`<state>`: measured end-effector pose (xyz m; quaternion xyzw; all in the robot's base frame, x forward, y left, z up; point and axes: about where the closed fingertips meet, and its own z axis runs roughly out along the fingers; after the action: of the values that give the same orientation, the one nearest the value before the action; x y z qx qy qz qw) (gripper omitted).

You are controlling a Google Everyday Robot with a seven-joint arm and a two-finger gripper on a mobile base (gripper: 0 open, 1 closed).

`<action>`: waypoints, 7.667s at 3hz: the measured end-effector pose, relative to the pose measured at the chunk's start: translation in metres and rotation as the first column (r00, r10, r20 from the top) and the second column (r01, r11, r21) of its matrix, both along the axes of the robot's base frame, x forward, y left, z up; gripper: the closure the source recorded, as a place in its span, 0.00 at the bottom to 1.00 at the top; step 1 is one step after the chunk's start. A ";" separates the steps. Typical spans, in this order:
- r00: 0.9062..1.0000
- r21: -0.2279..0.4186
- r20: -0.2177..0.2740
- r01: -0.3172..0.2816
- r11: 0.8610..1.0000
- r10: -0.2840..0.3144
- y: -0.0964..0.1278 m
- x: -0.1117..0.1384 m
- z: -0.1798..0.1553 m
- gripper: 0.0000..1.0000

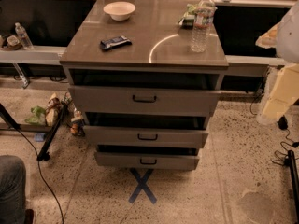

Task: Move water bottle near paper bowl

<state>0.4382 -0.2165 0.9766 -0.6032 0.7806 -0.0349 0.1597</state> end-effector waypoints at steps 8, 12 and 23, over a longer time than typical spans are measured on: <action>0.737 0.708 0.216 0.334 0.623 -0.640 -0.063 0.164 -0.008 0.00; 0.702 0.868 0.180 0.217 0.447 -0.689 -0.022 0.281 -0.022 0.00; 0.797 0.948 0.192 0.002 0.319 -0.573 0.113 0.402 0.016 1.00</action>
Offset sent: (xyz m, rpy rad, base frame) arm 0.0623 -0.0211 0.0060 0.2618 -0.1167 -0.2407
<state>0.8402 -0.1038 0.9925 -0.2214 0.6917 0.2189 0.6516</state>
